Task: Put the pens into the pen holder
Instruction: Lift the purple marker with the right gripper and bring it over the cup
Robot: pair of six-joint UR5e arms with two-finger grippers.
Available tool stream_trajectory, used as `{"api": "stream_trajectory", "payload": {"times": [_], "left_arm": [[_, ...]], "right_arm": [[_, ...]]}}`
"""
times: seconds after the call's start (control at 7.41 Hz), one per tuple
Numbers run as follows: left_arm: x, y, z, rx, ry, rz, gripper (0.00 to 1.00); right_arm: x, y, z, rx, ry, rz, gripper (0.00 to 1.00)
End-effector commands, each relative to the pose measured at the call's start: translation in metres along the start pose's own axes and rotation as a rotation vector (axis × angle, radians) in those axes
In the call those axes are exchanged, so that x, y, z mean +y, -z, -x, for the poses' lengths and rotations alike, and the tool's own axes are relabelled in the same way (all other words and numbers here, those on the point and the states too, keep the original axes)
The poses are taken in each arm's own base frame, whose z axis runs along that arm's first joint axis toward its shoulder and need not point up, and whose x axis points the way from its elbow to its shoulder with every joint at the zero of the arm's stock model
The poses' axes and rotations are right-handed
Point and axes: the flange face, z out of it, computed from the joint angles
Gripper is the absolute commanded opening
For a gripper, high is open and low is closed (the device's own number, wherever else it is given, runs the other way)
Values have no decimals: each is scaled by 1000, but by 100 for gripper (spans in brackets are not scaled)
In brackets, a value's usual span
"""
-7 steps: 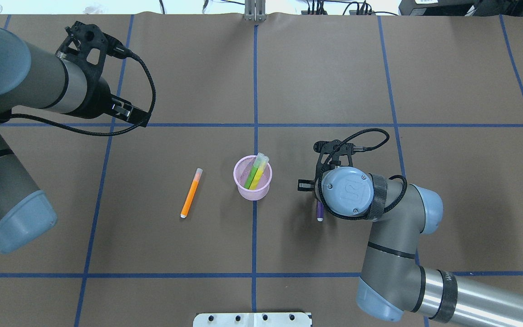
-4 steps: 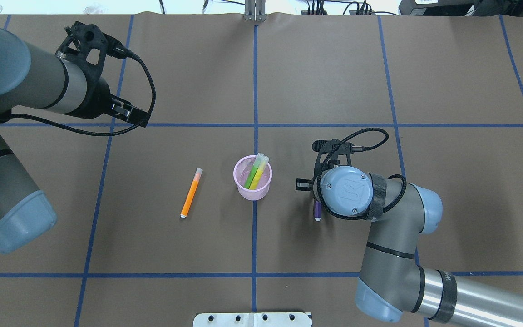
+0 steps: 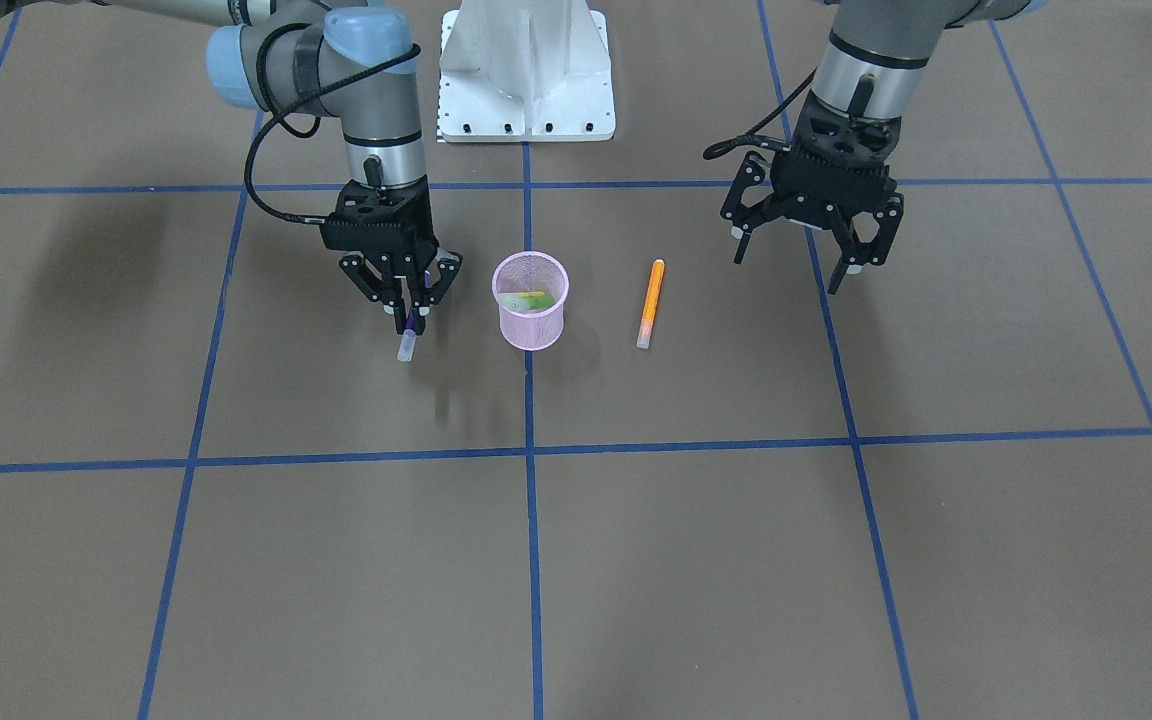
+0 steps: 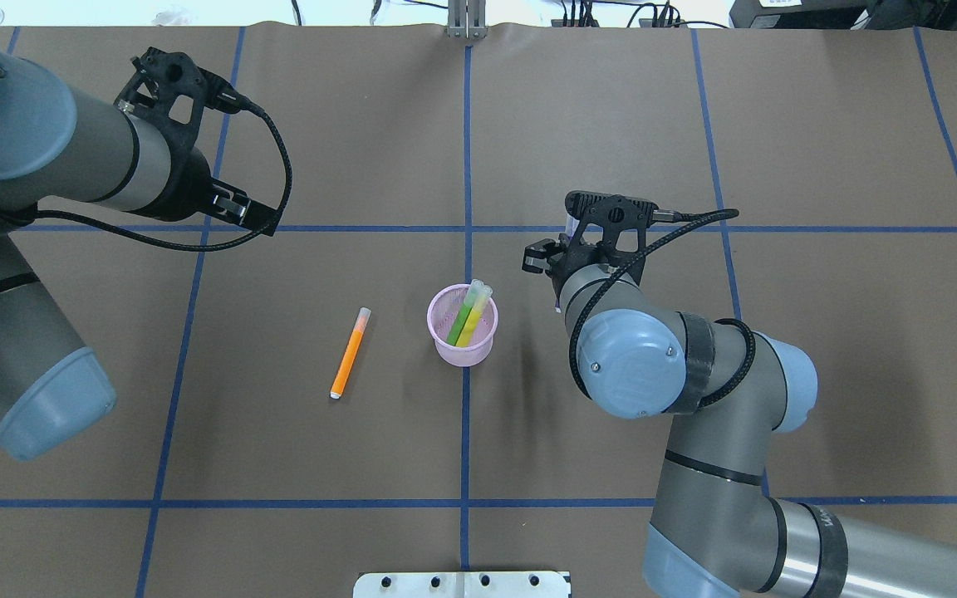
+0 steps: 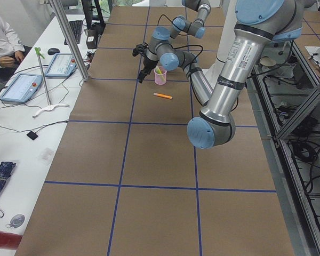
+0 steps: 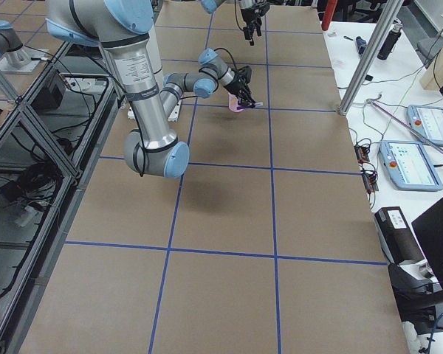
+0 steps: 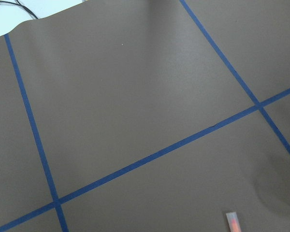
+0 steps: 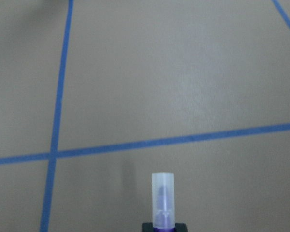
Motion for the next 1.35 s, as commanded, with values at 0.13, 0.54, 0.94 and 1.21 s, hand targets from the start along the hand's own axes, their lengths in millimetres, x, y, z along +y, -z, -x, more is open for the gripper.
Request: {"api": "stream_trajectory", "payload": {"times": [0.13, 0.54, 0.94, 1.21], "left_arm": [[-3, -30, 4, 0, 4, 8, 100], [-6, -50, 8, 18, -4, -16, 100], [-6, -48, 7, 22, -5, -20, 100], [-5, -47, 7, 23, -5, -21, 100]], "right_arm": [[18, 49, 44, -79, -156, -250, 0], [65, 61, 69, -95, -126, -323, 0], [85, 39, 91, -65, -92, -343, 0], [94, 32, 91, -50, -67, -340, 72]]}}
